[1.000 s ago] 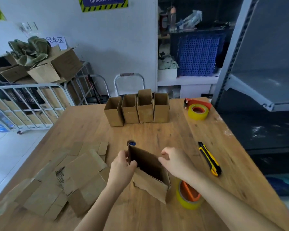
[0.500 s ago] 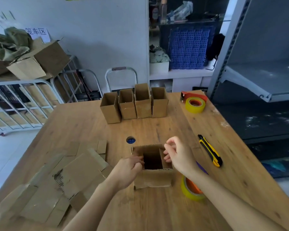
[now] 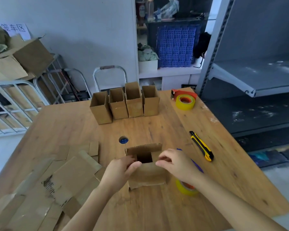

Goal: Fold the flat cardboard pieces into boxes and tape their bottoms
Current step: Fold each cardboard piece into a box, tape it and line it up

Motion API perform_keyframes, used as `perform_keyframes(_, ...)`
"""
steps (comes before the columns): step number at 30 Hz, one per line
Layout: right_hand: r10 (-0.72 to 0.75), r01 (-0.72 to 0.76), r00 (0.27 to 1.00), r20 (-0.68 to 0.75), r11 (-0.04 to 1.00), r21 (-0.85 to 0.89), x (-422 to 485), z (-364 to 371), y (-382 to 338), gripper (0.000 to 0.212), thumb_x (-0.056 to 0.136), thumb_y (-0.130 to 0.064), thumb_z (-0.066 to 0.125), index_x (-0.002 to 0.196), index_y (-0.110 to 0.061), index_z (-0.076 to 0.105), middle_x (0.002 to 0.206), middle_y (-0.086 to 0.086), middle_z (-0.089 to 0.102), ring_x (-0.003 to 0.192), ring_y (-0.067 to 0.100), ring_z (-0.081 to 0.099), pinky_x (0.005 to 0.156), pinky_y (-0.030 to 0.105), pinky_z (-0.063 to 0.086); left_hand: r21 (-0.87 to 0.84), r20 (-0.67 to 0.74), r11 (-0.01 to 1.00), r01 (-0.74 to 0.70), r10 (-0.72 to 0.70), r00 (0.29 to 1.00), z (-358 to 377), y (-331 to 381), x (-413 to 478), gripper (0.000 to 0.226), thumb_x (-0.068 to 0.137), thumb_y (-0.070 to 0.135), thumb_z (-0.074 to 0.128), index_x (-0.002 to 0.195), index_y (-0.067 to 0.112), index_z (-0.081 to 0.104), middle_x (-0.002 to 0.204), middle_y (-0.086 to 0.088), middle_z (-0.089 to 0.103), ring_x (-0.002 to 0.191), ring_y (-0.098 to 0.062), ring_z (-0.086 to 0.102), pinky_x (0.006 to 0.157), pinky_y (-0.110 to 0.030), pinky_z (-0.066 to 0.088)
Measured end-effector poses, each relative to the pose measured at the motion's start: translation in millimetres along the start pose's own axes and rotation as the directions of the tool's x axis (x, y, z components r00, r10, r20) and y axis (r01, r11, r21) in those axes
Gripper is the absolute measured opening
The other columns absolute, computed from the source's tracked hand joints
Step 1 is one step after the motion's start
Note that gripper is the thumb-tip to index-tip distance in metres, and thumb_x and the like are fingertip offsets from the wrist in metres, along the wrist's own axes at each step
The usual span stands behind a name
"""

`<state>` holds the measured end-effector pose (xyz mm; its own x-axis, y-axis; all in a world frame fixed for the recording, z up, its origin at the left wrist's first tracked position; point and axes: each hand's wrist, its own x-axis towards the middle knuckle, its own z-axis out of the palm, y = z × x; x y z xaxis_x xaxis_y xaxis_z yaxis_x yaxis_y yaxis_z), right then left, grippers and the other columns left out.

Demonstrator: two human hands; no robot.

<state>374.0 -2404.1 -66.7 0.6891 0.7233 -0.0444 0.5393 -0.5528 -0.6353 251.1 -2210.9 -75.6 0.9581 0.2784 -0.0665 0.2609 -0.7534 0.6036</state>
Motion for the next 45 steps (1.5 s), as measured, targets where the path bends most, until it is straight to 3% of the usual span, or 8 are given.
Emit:
perform_keyframes(8,-0.018,-0.016,0.985,-0.170,0.979,-0.202,3.1,20.1,-9.5,0.074,0.092,-0.032,0.064,0.153,-0.025,0.022,0.144,-0.003,0.039,0.129,0.013,0.041,0.098,0.022,0.040,0.226,-0.339,0.973,-0.044,0.121,0.933,14.9,-3.8,4.1,0.080,0.070,0.034,0.083,0.136,0.008,0.047,0.128,-0.004,0.050,0.114,-0.021,0.050,0.094,-0.032,0.048)
perform_keyframes(12,-0.096,0.030,0.973,-0.209,0.954,-0.299,1.3,24.8,-3.5,0.055,0.092,-0.034,0.062,0.142,-0.019,0.046,0.148,0.002,0.039,0.137,0.019,0.036,0.105,0.027,0.039,0.303,-0.277,0.944,-0.129,0.217,0.936,16.0,-9.0,4.2,0.067,0.079,0.027,0.076,0.139,0.012,0.049,0.139,-0.003,0.052,0.129,-0.023,0.048,0.104,-0.044,0.045)
perform_keyframes(19,-0.259,0.161,0.933,-0.251,0.921,-0.354,0.3,33.8,3.9,0.067,0.070,-0.015,0.085,0.130,-0.011,0.056,0.127,0.011,0.061,0.117,0.027,0.060,0.090,0.034,0.055,0.296,-0.285,0.923,-0.245,0.330,0.900,17.3,-9.8,3.5,0.024,0.085,0.017,0.064,0.109,0.017,0.068,0.097,0.003,0.061,0.079,-0.016,0.063,0.066,-0.030,0.057)
perform_keyframes(27,-0.286,0.222,0.941,-0.183,0.926,-0.306,5.3,46.6,20.7,0.033,0.087,-0.006,0.068,0.119,-0.009,0.067,0.121,0.004,0.068,0.121,0.026,0.059,0.091,0.041,0.053,0.291,-0.225,0.935,-0.201,0.271,0.936,23.2,-19.7,12.9,0.039,0.091,0.034,0.039,0.098,0.021,0.075,0.092,0.003,0.060,0.077,-0.019,0.063,0.066,-0.037,0.056)
perform_keyframes(31,-0.197,0.179,0.979,-0.052,0.954,-0.242,-4.4,46.8,24.3,0.038,0.102,-0.014,0.046,0.140,-0.012,0.050,0.145,-0.001,0.048,0.138,0.016,0.040,0.113,0.017,0.023,0.407,-0.116,0.899,-0.161,0.226,0.967,35.5,-2.5,17.0,0.004,0.077,0.018,0.073,0.078,0.023,0.072,0.083,0.006,0.055,0.067,-0.015,0.055,0.057,-0.025,0.048)
perform_keyframes(34,-0.152,0.143,0.985,-0.084,0.984,-0.103,-10.3,27.5,28.7,0.035,0.100,-0.014,0.048,0.135,-0.014,0.056,0.139,-0.004,0.055,0.131,0.008,0.047,0.100,-0.003,0.017,0.406,-0.148,0.901,-0.155,0.232,0.961,41.9,-2.6,21.5,0.017,0.063,0.009,0.083,0.073,0.018,0.072,0.077,0.003,0.055,0.060,-0.017,0.053,0.048,-0.024,0.040)
perform_keyframes(38,0.106,-0.115,0.964,-0.245,0.993,-0.026,1.4,-11.7,49.5,0.027,0.095,-0.010,0.054,0.118,-0.009,0.068,0.119,0.005,0.067,0.112,0.018,0.060,0.092,0.019,0.043,0.378,-0.158,0.910,-0.172,0.246,0.956,39.8,-13.4,24.8,0.012,0.078,0.012,0.072,0.090,0.015,0.074,0.091,0.000,0.058,0.072,-0.022,0.058,0.058,-0.033,0.053)
perform_keyframes(45,0.593,-0.577,0.802,0.070,0.800,-0.161,-5.4,-15.2,113.2,0.062,0.090,-0.032,0.066,0.141,-0.004,0.045,0.141,0.010,0.051,0.127,0.024,0.051,0.098,0.030,0.042,0.366,-0.240,0.914,-0.174,0.274,0.931,47.3,-7.4,17.0,0.024,0.063,0.002,0.083,0.082,0.015,0.075,0.085,-0.002,0.060,0.066,-0.024,0.055,0.058,-0.033,0.050)
